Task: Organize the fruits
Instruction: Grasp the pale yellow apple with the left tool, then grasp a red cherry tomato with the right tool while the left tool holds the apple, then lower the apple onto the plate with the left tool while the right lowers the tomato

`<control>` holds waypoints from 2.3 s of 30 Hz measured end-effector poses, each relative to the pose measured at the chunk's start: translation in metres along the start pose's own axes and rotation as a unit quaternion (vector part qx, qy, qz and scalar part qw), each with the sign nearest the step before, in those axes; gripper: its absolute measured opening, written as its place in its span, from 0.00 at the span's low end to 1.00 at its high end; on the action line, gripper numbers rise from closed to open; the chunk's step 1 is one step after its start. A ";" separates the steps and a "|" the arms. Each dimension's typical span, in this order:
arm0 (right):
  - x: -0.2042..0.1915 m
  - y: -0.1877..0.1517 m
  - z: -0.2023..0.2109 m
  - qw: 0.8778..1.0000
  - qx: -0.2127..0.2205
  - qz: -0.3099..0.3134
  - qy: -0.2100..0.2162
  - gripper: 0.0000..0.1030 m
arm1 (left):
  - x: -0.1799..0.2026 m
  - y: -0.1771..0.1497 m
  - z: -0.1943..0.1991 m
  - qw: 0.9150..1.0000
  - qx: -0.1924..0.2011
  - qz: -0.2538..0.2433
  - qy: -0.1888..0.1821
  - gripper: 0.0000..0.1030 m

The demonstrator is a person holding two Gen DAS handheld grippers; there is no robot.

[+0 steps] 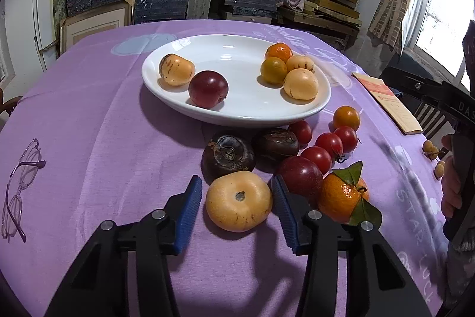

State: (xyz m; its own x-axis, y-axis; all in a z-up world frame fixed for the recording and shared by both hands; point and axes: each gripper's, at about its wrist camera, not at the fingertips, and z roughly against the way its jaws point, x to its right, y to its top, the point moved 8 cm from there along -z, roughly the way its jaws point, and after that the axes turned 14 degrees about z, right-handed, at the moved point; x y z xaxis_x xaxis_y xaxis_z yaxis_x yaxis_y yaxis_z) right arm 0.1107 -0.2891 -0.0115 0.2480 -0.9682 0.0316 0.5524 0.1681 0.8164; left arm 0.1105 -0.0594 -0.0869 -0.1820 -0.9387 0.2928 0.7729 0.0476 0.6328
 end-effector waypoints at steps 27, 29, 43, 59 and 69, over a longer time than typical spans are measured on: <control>-0.019 -0.021 -0.016 0.991 -0.082 0.103 -0.020 0.67 | -0.023 0.018 0.016 0.998 0.040 0.034 0.042 0.44; -0.021 -0.027 -0.022 0.990 -0.093 0.109 -0.008 0.64 | -0.022 0.018 0.016 0.998 0.036 0.031 0.039 0.44; -0.048 -0.061 -0.058 0.979 -0.148 0.121 0.069 0.33 | -0.022 0.016 0.017 0.999 0.027 0.035 0.029 0.44; -0.037 -0.031 -0.036 0.989 -0.093 0.081 0.076 0.29 | -0.020 0.028 0.020 0.998 0.032 0.046 0.006 0.44; -0.048 0.018 -0.061 0.991 -0.091 0.072 0.072 0.29 | 0.003 0.068 -0.010 0.999 0.019 0.038 0.009 0.44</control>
State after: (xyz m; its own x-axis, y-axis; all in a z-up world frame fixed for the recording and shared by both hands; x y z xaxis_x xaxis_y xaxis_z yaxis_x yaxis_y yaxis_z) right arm 0.1571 -0.2280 -0.0335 0.4383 -0.8976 0.0474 0.6340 0.3461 0.6916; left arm 0.1688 -0.0619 -0.0501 -0.1116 -0.9380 0.3283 0.7609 0.1319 0.6353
